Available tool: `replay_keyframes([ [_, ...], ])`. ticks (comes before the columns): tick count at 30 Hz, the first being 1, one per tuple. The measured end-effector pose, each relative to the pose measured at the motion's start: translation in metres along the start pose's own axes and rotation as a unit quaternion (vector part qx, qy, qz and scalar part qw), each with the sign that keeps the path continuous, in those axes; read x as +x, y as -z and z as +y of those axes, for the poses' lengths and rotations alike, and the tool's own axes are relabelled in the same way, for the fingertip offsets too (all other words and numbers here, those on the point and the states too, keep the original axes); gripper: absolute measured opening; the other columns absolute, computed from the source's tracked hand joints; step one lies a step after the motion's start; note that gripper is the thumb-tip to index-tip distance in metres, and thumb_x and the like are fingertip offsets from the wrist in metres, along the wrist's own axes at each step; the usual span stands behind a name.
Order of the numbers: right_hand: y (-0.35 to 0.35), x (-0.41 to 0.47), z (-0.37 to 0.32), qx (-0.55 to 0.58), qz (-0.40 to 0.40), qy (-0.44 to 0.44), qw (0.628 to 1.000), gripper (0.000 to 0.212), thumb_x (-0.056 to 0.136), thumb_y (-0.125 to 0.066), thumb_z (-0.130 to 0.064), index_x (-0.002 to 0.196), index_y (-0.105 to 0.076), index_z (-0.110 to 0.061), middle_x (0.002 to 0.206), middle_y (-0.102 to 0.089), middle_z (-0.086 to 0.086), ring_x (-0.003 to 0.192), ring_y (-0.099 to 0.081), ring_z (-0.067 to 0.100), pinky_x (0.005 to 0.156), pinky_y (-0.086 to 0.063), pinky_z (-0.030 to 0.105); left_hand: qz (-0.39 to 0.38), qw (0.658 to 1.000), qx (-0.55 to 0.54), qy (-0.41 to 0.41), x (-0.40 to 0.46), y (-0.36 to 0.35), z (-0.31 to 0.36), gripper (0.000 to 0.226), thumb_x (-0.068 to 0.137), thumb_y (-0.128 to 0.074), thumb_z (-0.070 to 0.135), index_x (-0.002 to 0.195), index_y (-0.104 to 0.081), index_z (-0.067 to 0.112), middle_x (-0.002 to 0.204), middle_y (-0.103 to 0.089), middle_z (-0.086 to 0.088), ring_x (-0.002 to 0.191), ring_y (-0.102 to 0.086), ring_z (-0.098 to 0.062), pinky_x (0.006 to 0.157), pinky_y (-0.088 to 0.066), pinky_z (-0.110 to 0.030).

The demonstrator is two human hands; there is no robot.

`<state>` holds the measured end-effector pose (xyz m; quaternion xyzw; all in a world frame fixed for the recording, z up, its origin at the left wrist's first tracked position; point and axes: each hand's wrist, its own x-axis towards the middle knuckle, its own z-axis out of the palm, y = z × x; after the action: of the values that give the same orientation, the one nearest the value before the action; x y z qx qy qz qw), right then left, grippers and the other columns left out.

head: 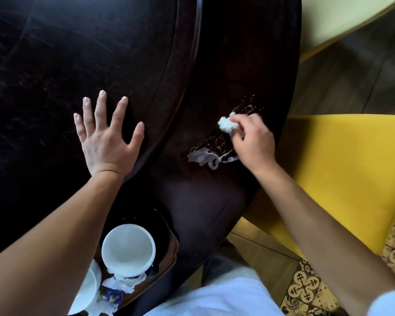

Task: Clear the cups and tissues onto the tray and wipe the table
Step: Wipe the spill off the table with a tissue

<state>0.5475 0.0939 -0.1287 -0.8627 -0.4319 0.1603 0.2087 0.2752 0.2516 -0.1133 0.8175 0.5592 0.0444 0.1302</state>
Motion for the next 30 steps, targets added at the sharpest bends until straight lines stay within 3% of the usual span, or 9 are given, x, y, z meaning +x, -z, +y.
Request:
replay_keyframes([
  [4,-0.012,-0.036,-0.018,0.015,-0.057,0.024,0.998,0.029,0.085,-0.066,-0.021,0.114,-0.069,-0.026,0.100,-0.062,0.000,0.080,-0.066,0.028,0.068,-0.055,0.040,0.001,1.000,0.000,-0.001,0.000,-0.001,-0.001,0.064,0.100,-0.045,0.062,0.158,-0.033,0.037,0.172,-0.012,0.001,0.159,-0.001,-0.030,0.127,0.001,-0.054],
  [8,-0.004,-0.039,-0.020,0.140,-0.067,-0.061,0.986,0.020,0.085,-0.068,-0.017,0.103,-0.074,-0.023,0.091,-0.068,-0.007,0.080,-0.064,0.012,0.075,-0.052,0.030,0.000,1.000,-0.001,-0.001,0.000,0.000,-0.001,0.064,0.100,-0.045,0.061,0.158,-0.033,0.037,0.172,-0.012,0.001,0.159,0.000,-0.030,0.127,0.001,-0.054],
  [10,0.008,-0.031,-0.020,0.288,-0.083,-0.163,0.940,0.013,0.086,-0.066,-0.013,0.092,-0.073,-0.022,0.072,-0.065,-0.010,0.066,-0.058,0.007,0.063,-0.046,0.023,0.001,1.000,-0.001,-0.001,-0.001,-0.001,-0.002,0.064,0.100,-0.046,0.061,0.158,-0.033,0.037,0.172,-0.012,0.001,0.159,-0.001,-0.030,0.127,0.001,-0.054],
  [12,0.019,-0.025,-0.021,0.439,-0.102,-0.237,0.860,0.018,0.087,-0.060,-0.007,0.086,-0.072,-0.020,0.060,-0.051,-0.009,0.055,-0.043,0.007,0.051,-0.032,0.022,0.003,1.000,-0.001,-0.003,-0.001,-0.001,-0.002,0.064,0.100,-0.046,0.061,0.158,-0.033,0.037,0.172,-0.013,0.000,0.159,-0.001,-0.030,0.127,0.001,-0.054],
  [14,0.025,-0.021,-0.020,0.478,-0.112,-0.245,0.836,0.017,0.084,-0.060,-0.008,0.085,-0.073,-0.020,0.061,-0.050,-0.007,0.056,-0.040,0.008,0.049,-0.028,0.023,0.005,1.000,-0.003,-0.003,0.000,-0.001,-0.002,0.064,0.100,-0.047,0.060,0.158,-0.034,0.036,0.172,-0.013,0.000,0.159,-0.002,-0.031,0.127,0.000,-0.054],
  [17,0.025,-0.017,-0.010,0.368,-0.087,-0.206,0.903,0.011,0.081,-0.065,-0.019,0.087,-0.074,-0.023,0.073,-0.065,-0.012,0.068,-0.058,0.006,0.065,-0.046,0.024,0.008,1.000,-0.005,-0.002,0.000,-0.001,-0.001,0.064,0.100,-0.047,0.060,0.158,-0.035,0.036,0.172,-0.014,0.000,0.159,-0.002,-0.031,0.127,0.000,-0.055],
  [20,0.028,-0.007,0.008,0.195,-0.013,-0.146,0.970,0.015,0.079,-0.065,-0.029,0.092,-0.071,-0.024,0.097,-0.069,-0.004,0.085,-0.062,0.012,0.079,-0.048,0.024,0.006,1.000,-0.005,-0.002,0.000,-0.001,-0.001,0.065,0.099,-0.045,0.061,0.158,-0.034,0.036,0.172,-0.013,0.000,0.159,-0.002,-0.031,0.127,0.001,-0.054],
  [24,0.032,0.015,0.024,0.075,0.025,-0.091,0.993,0.017,0.088,-0.068,-0.026,0.101,-0.075,-0.017,0.107,-0.064,0.004,0.085,-0.059,0.015,0.072,-0.043,0.025,0.002,1.000,-0.002,-0.002,0.000,0.000,0.000,0.065,0.099,-0.042,0.063,0.158,-0.034,0.037,0.172,-0.013,0.001,0.159,-0.001,-0.030,0.127,0.002,-0.053],
  [30,0.008,-0.010,0.009,0.005,-0.044,-0.025,0.999,0.024,0.086,-0.069,-0.023,0.110,-0.072,-0.023,0.105,-0.066,0.004,0.093,-0.067,0.030,0.076,-0.054,0.038,0.005,1.000,-0.003,-0.001,0.000,0.000,0.000,0.064,0.100,-0.045,0.061,0.158,-0.034,0.037,0.172,-0.013,0.000,0.159,-0.002,-0.030,0.127,0.001,-0.054],
])
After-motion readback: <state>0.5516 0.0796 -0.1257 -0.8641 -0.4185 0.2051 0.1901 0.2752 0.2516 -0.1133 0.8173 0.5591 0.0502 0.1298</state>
